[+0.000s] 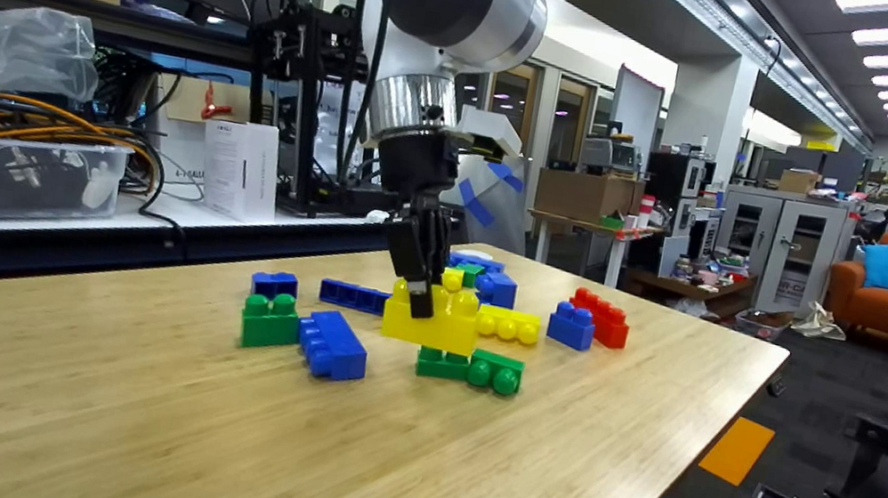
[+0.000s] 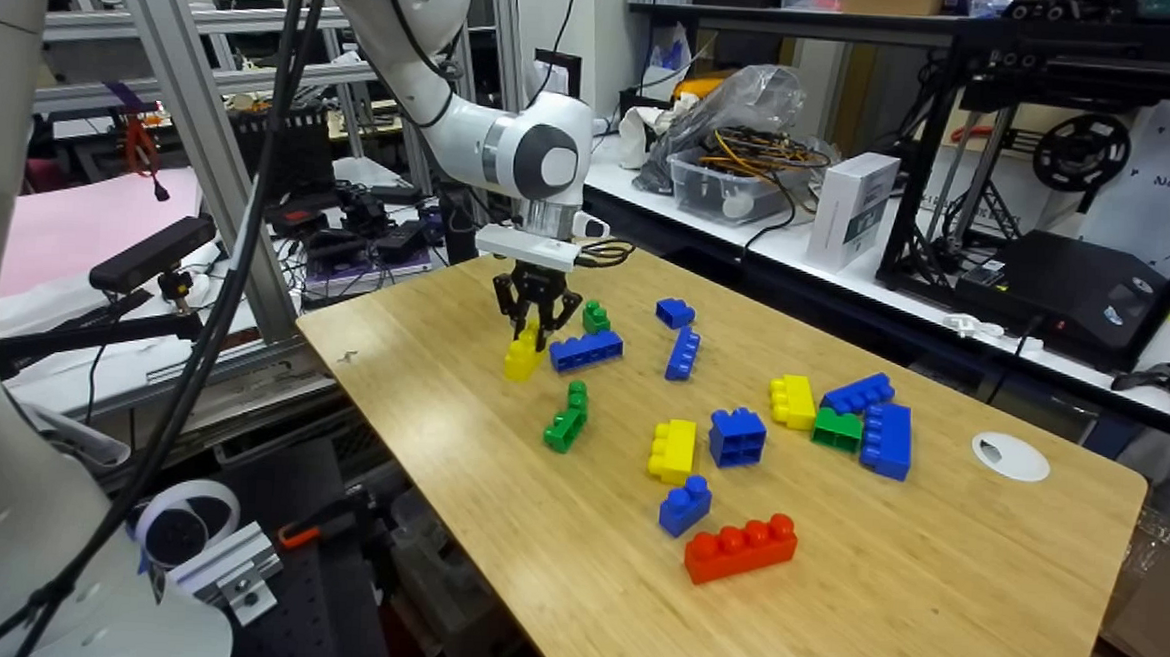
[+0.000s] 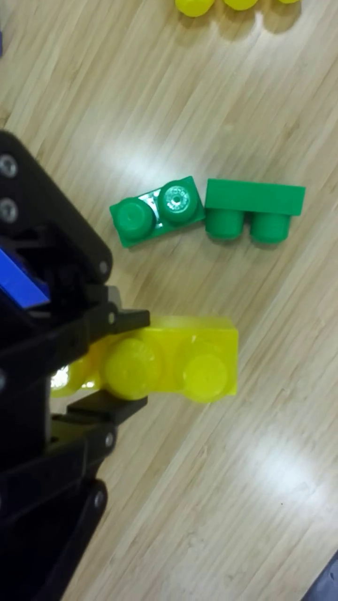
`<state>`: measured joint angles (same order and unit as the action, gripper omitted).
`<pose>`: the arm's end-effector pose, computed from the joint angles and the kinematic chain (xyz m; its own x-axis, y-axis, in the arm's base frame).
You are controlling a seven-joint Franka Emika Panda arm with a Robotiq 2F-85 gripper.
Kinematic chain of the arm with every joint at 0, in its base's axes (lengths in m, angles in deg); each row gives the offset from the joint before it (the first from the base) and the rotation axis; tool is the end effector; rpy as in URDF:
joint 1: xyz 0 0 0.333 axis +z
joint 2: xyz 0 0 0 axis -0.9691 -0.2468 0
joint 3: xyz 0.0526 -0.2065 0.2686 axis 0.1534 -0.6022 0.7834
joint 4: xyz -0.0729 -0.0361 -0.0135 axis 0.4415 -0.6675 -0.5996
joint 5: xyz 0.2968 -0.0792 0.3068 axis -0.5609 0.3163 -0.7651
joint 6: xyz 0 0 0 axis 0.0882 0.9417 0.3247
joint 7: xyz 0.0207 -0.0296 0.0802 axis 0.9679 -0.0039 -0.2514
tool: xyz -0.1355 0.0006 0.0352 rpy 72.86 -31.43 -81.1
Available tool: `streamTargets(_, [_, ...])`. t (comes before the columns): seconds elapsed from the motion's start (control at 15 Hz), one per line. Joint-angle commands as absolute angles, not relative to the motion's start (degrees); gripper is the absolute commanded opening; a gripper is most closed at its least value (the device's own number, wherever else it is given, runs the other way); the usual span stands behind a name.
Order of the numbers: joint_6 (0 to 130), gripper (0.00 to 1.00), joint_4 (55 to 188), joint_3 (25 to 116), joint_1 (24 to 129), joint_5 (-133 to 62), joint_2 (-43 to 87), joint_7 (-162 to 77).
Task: Move the yellow block at the center of the table backwards then put a green block on top of it
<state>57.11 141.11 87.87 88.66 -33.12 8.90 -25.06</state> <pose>0.5580 0.2691 0.1562 0.7194 0.6560 -0.2283 0.6510 -0.7514 -0.1076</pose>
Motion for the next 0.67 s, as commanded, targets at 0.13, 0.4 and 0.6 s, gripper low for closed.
streamTargets(0.13, [58.44, 0.10, 139.37, 87.66, 89.42, -31.78, 5.85, -24.14])
streamTargets(0.4, [59.34, 0.10, 138.01, 87.92, 89.99, -31.19, 3.62, -23.86])
streamTargets(0.6, [59.61, 0.10, 136.84, 87.93, 90.53, -31.04, 2.07, -23.81])
